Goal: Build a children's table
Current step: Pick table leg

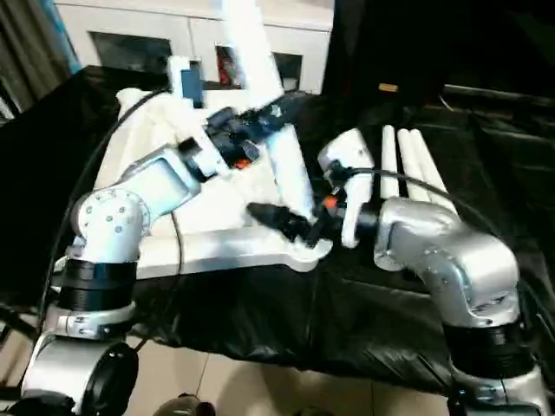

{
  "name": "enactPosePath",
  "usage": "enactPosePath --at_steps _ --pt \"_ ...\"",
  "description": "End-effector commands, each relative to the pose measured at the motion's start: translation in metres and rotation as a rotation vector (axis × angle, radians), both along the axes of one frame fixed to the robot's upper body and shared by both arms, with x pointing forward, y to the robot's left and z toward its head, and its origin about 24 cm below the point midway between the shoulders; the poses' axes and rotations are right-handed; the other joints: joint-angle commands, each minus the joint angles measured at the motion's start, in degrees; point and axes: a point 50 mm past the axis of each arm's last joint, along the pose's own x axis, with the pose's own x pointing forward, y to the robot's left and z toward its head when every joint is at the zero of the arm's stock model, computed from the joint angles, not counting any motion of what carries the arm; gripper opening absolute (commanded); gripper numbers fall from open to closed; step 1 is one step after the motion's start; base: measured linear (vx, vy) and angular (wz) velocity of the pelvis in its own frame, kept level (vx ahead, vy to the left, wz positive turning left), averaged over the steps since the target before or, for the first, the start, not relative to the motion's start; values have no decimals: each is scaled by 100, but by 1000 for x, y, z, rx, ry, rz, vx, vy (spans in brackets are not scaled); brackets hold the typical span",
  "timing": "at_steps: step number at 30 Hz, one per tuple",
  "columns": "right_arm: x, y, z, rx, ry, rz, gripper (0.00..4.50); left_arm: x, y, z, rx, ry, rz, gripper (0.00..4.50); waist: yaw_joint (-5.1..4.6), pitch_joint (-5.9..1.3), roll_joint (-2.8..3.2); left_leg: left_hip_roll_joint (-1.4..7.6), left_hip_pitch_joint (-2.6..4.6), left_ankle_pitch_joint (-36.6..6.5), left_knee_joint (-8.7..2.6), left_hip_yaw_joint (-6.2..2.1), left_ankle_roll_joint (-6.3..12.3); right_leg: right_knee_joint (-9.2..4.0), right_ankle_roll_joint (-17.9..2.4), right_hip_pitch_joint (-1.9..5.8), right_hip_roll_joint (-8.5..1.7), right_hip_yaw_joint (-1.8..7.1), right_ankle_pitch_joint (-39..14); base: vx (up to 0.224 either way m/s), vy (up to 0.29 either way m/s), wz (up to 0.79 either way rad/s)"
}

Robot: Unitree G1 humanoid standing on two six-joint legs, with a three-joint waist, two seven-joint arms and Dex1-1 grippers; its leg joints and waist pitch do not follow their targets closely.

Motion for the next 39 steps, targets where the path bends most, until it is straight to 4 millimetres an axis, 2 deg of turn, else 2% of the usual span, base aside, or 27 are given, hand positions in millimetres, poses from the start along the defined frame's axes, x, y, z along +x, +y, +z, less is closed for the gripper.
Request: enactPosePath --at_steps 1,8,12,13,19,21,24,29,31,32,34,36,38,39 --pt "0 -3 -6 -32 22 -10 344 -2 -2 12 -24 -33 -44 181 0 -488 -110 340 103 -341 -377 -109 120 -404 -1296 319 -433 216 -706 0 0 0" --pt "1 -1 -3 5 7 -18 288 -5 -2 11 3 -55 -68 181 -3 -494 -123 334 101 -269 -369 -103 178 -400 -1291 311 -426 214 -662 0 0 0" --pt "2 -1 -1 27 -4 -28 264 -3 -1 9 30 -61 -46 181 -5 -492 -113 341 105 -305 -375 -106 146 -404 -1263 309 -427 214 -729 0 0 0" --pt "2 -1 -1 35 -5 -32 244 -2 -1 8 34 -61 -41 181 -10 -489 -117 338 105 -335 -374 -102 141 -411 -1258 306 -427 216 -759 0 0 0" --pt "2 1 1 68 -19 -48 205 -2 -2 11 25 -66 -28 181 -9 -506 -109 336 99 -223 -368 -102 156 -380 -1311 316 -420 213 -507 0 0 0" --pt "2 2 1 82 -24 -57 194 -2 -3 11 6 -37 -38 237 -7 -502 -100 330 97 -241 -366 -99 165 -388 -1336 317 -424 213 -521 0 0 0" --pt "3 1 3 120 -39 -90 191 -3 -2 13 -19 -16 -49 253 -5 -502 -102 331 101 -268 -366 -99 154 -390 -1352 311 -431 211 -584 0 0 0" --pt "13 -11 13 241 -75 -241 190 5 5 17 -109 72 31 293 -9 -502 -105 323 106 -332 -364 -94 112 -396 -1400 306 -419 203 -612 0 0 0" --pt "15 -14 15 265 -81 -267 189 7 6 18 -124 92 52 303 -12 -500 -104 314 96 -317 -364 -95 107 -397 -1360 316 -411 202 -631 0 0 0" --pt "17 -19 18 297 -85 -305 189 12 9 18 -142 132 86 323 -18 -502 -108 297 95 -316 -356 -86 108 -404 -1326 314 -399 203 -655 0 0 0" --pt "21 -33 25 379 -90 -382 189 20 15 18 -184 194 144 326 -13 -508 -114 286 102 -313 -352 -87 117 -411 -1302 321 -400 201 -669 0 0 0" --pt "21 -40 27 395 -94 -408 189 20 16 20 -190 186 138 327 -6 -518 -130 289 97 -214 -356 -88 152 -407 -1259 328 -392 197 -604 0 0 0" --pt "21 -45 27 388 -99 -421 189 19 17 21 -197 179 124 327 -2 -526 -118 292 90 -68 -350 -90 210 -381 -1253 328 -386 190 -392 0 0 0" --pt "20 -48 26 377 -98 -438 189 18 16 22 -201 177 119 327 -6 -516 -138 287 85 -70 -351 -83 225 -387 -1257 326 -385 190 -388 0 0 0"
